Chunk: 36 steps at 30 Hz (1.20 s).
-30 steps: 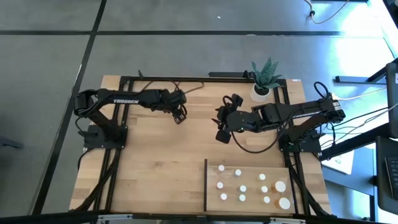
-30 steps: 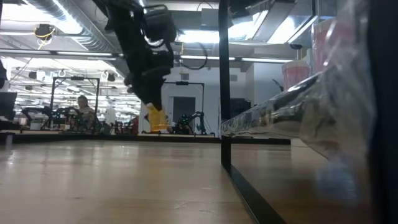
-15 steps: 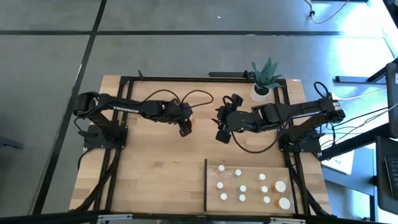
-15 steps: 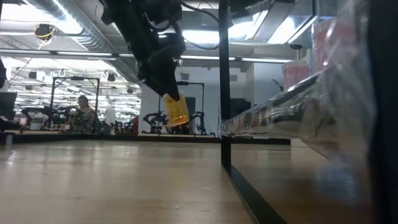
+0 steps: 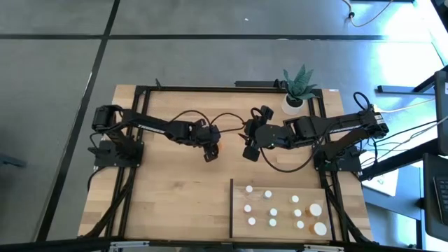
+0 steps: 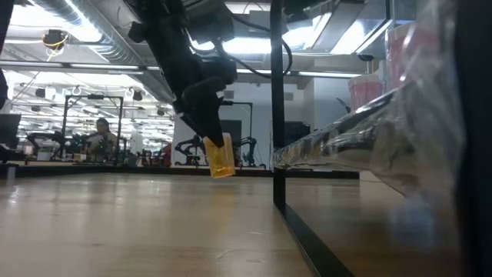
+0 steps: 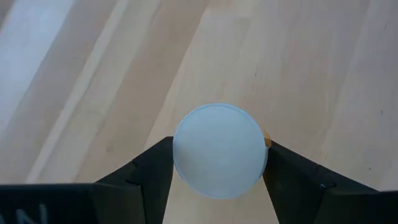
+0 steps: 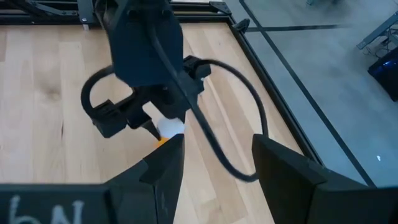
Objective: Pick and place medicine bottles onto shelf by color
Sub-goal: Put the orange pill bottle on the shelf aligned with the other orange pill bottle
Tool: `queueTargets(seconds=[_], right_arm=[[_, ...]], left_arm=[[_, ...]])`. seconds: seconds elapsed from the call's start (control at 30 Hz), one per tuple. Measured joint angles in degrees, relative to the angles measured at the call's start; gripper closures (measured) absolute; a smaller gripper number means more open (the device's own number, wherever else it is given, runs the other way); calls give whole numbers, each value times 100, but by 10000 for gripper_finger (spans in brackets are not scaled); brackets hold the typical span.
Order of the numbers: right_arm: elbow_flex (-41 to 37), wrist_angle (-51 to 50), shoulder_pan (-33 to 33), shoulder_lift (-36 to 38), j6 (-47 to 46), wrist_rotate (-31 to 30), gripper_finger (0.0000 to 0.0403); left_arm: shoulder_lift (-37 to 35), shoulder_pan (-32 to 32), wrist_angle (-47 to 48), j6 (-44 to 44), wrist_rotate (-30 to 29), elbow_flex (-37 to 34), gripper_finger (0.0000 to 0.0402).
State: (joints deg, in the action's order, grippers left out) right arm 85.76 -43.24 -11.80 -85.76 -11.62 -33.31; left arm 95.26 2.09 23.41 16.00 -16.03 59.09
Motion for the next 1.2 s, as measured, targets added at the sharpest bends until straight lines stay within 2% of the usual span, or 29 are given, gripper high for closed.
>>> queueTargets(seconds=[0.33,0.67,0.9,1.2], right_arm=[[0,22,-1,0,-2,1,212],[0,22,-1,0,-2,-1,212],[0,22,1,0,2,-1,212],[0,22,1,0,2,-1,212]], left_arm=[[88,-29,-73,-10,28,0,189],[88,-29,-161,-8,48,0,161],[88,-29,-171,14,50,-2,126],[64,-27,-206,-14,52,-4,61]])
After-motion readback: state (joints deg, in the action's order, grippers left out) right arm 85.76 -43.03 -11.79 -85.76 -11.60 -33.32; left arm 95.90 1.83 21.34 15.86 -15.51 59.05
